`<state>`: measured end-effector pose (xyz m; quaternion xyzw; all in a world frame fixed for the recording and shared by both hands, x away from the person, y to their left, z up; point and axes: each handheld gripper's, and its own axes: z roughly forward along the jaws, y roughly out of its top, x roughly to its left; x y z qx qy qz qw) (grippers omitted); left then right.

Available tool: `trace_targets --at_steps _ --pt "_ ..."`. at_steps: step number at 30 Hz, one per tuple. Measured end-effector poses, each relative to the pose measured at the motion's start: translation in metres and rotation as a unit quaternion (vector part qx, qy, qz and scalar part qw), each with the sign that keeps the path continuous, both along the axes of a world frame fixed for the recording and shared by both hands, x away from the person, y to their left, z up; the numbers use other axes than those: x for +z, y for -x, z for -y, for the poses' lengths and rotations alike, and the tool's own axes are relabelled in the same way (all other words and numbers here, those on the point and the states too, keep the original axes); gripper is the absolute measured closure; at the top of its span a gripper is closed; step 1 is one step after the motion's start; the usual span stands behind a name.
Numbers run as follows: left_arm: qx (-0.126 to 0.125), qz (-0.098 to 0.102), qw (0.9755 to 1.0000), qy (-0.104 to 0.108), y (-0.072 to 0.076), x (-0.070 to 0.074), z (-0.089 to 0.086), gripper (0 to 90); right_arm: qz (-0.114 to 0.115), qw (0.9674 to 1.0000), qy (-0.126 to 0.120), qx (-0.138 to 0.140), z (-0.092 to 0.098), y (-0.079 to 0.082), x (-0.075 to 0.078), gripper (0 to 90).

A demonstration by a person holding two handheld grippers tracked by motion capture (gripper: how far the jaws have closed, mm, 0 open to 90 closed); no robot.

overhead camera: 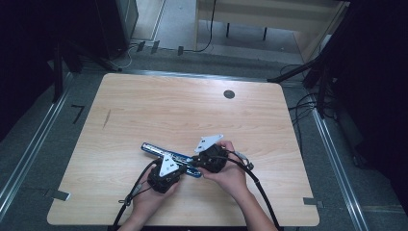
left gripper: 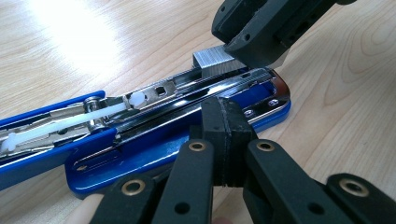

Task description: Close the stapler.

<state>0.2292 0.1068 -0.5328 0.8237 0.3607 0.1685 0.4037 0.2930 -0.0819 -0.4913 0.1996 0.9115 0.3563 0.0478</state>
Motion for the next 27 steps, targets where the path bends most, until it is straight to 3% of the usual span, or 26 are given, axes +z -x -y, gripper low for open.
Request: trace_targets --at_steps 27 --pt "-0.001 0.001 1.0000 -0.001 -0.0001 0.0001 -0.0001 90.0 -0.010 0.9995 0.015 0.027 -0.0036 -0.0067 0.0017 79.8"
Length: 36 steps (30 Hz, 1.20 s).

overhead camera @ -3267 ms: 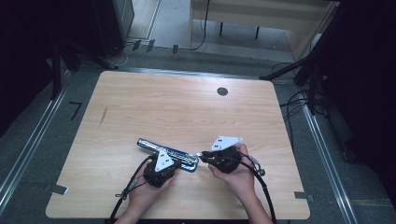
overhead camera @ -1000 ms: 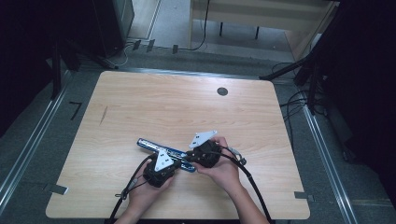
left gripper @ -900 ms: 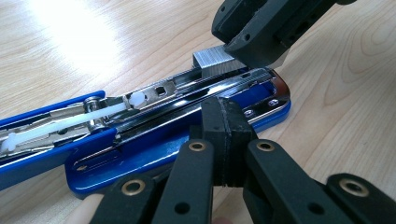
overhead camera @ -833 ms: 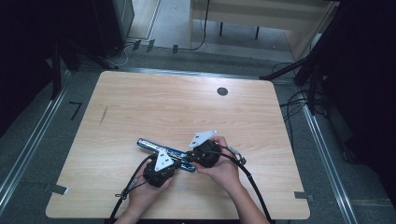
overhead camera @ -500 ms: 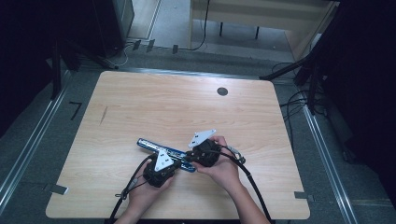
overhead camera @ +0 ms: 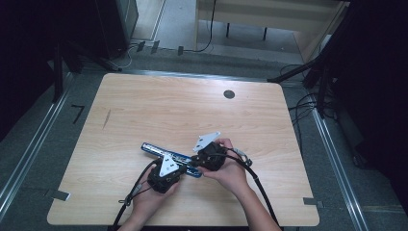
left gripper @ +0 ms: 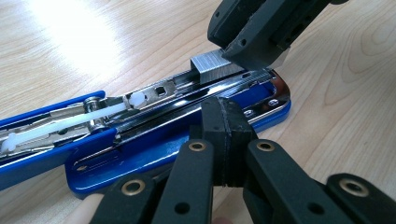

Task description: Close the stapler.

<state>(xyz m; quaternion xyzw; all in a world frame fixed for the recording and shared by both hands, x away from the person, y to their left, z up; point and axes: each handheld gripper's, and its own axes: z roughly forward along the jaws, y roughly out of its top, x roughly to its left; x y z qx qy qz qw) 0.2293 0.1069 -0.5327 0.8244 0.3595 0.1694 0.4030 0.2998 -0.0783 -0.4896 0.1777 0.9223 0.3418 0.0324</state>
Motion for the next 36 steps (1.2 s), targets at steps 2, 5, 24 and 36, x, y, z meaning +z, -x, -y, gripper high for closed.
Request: trace_targets --at_steps 2,5,24,36 --pt "0.001 -0.001 1.0000 0.002 0.0001 -0.0001 0.0002 90.0 0.000 1.0000 0.002 0.005 -0.0006 -0.0005 0.0001 79.8" --pt "0.000 -0.001 1.0000 0.001 0.0001 -0.0001 0.0001 90.0 -0.001 0.9999 0.006 0.011 -0.0023 -0.0011 0.0008 79.8" --pt "0.000 -0.001 1.0000 0.002 0.0001 -0.0001 0.0001 90.0 0.001 0.9999 0.011 0.013 -0.0035 -0.0028 0.0014 79.7" --pt "0.000 -0.001 1.0000 0.002 0.0000 -0.0001 0.0001 90.0 0.000 0.9998 0.012 0.013 -0.0044 -0.0028 0.0015 79.7"
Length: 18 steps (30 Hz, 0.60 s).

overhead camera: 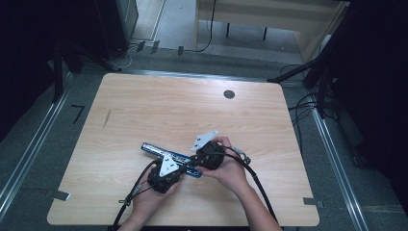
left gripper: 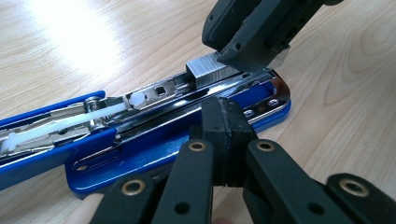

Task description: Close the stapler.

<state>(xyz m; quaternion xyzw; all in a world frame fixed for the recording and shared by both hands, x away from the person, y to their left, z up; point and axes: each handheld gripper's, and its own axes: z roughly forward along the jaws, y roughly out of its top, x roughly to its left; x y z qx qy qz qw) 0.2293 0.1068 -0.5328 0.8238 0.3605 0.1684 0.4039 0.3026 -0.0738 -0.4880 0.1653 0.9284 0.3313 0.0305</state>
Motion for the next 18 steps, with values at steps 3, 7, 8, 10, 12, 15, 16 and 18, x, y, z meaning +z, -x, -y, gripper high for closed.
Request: trace_targets --at_steps 3,7,8,10,12,15,16,18 --pt "0.000 0.000 1.0000 0.000 0.0000 0.0000 0.0001 90.0 0.001 1.0000 0.000 -0.001 -0.0002 0.0001 0.0000 79.6" --pt "0.000 0.000 1.0000 0.001 0.0000 0.0000 0.0001 90.0 0.004 1.0000 0.001 0.001 -0.0003 0.0003 -0.0001 79.6" --pt "0.000 0.000 1.0000 0.000 0.0000 0.0000 0.0000 90.0 0.003 1.0000 0.001 0.000 -0.0003 0.0006 0.0000 79.6" --pt "0.000 0.000 1.0000 0.000 0.0000 0.0000 0.0000 90.0 0.003 1.0000 0.001 0.001 -0.0002 0.0007 0.0001 79.6" --pt "0.000 0.000 1.0000 0.000 0.0000 0.0000 0.0000 90.0 0.004 1.0000 0.000 0.001 0.0001 0.0005 0.0003 79.6" --pt "0.000 0.000 1.0000 0.000 0.0000 0.0000 0.0000 90.0 0.005 1.0000 0.001 0.002 0.0008 0.0003 0.0011 79.6" --pt "0.000 0.000 1.0000 0.000 0.0000 0.0000 0.0000 90.0 0.006 1.0000 0.002 0.001 0.0009 0.0004 0.0014 79.6" --pt "0.000 0.000 1.0000 0.000 0.0000 0.0000 0.0000 90.0 0.009 0.9999 0.007 -0.004 0.0019 0.0001 0.0020 79.6"
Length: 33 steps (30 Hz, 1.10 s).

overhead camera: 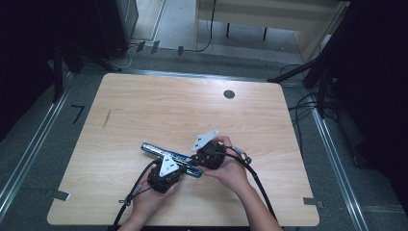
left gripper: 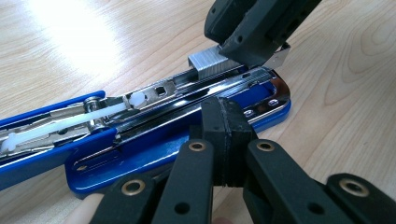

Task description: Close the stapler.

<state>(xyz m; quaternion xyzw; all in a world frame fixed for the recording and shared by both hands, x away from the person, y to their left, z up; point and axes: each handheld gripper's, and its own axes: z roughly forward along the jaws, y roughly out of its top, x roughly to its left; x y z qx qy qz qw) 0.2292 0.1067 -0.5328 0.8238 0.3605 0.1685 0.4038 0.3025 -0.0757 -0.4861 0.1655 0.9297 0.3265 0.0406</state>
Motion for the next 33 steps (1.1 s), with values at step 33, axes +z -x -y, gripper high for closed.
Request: trace_targets --at_steps 33 --pt "0.000 0.000 1.0000 0.001 0.0000 0.0000 0.0001 90.0 -0.006 0.9999 0.007 0.009 -0.0006 0.0008 0.0000 79.6"
